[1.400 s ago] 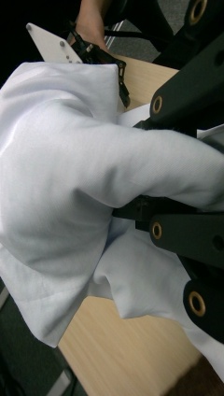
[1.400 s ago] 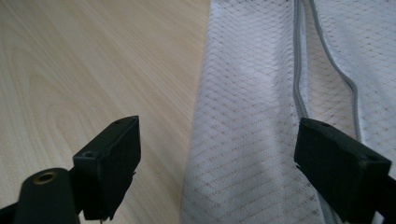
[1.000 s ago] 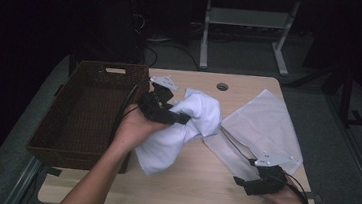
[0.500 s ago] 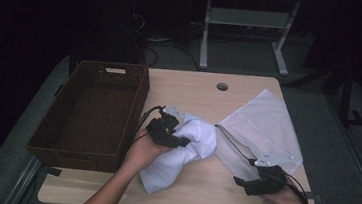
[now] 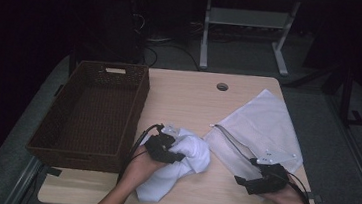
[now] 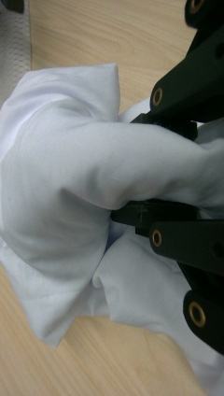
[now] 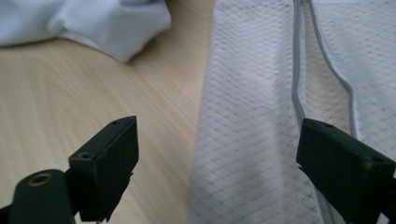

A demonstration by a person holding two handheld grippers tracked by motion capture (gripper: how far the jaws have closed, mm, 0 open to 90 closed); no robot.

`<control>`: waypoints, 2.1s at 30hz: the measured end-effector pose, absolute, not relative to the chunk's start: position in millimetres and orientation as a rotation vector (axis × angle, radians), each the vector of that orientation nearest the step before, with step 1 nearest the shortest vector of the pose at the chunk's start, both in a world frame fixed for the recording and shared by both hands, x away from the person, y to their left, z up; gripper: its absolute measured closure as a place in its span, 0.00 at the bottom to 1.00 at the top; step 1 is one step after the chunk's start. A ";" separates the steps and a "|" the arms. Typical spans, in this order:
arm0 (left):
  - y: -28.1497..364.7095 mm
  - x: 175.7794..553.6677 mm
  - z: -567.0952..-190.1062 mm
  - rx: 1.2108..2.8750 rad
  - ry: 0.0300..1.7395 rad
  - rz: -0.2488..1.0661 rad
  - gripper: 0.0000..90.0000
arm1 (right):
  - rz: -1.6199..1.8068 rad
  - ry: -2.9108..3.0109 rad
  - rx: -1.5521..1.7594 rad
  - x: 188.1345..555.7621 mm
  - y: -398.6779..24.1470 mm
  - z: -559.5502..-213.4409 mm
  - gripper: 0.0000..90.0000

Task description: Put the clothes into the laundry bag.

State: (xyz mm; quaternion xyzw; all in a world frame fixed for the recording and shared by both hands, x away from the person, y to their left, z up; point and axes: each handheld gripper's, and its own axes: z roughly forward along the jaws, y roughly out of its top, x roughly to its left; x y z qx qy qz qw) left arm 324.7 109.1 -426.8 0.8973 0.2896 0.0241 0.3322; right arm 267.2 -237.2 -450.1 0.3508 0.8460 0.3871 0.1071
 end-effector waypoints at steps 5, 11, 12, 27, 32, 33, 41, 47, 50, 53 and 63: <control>108.6 324.9 -437.0 2.338 0.747 0.083 0.65 | 1.143 2.495 1.056 268.2 -238.4 -450.3 0.18; 106.5 327.0 -444.6 2.355 0.737 0.077 0.51 | 1.184 2.444 1.074 269.3 -244.3 -446.0 0.25; 106.6 327.6 -445.5 2.354 0.738 0.070 0.49 | 1.184 2.438 1.082 269.9 -245.1 -444.9 0.26; 104.3 326.9 -448.4 2.373 0.703 0.075 0.35 | 1.215 2.316 1.144 316.9 -263.0 -424.8 0.65; 104.3 326.6 -448.1 2.376 0.703 0.080 0.36 | 1.149 2.357 1.150 337.4 -261.7 -436.0 0.69; 104.3 326.7 -448.2 2.375 0.704 0.079 0.36 | 1.140 2.367 1.153 340.4 -262.0 -439.1 0.69; 104.6 326.8 -448.6 2.375 0.701 0.079 0.36 | 1.062 2.412 1.182 344.4 -267.0 -457.3 0.66; 104.6 327.0 -448.7 2.374 0.701 0.078 0.36 | 0.984 2.453 1.123 343.1 -257.6 -463.8 0.69; 104.9 327.3 -448.8 2.376 0.698 0.076 0.36 | 0.953 2.452 1.135 344.3 -255.4 -465.7 0.77; 104.9 327.4 -448.8 2.376 0.698 0.076 0.36 | 0.948 2.437 1.143 345.4 -256.7 -465.9 0.84; 104.6 327.2 -448.7 2.377 0.701 0.078 0.36 | 1.002 2.388 1.148 351.6 -255.8 -455.8 0.96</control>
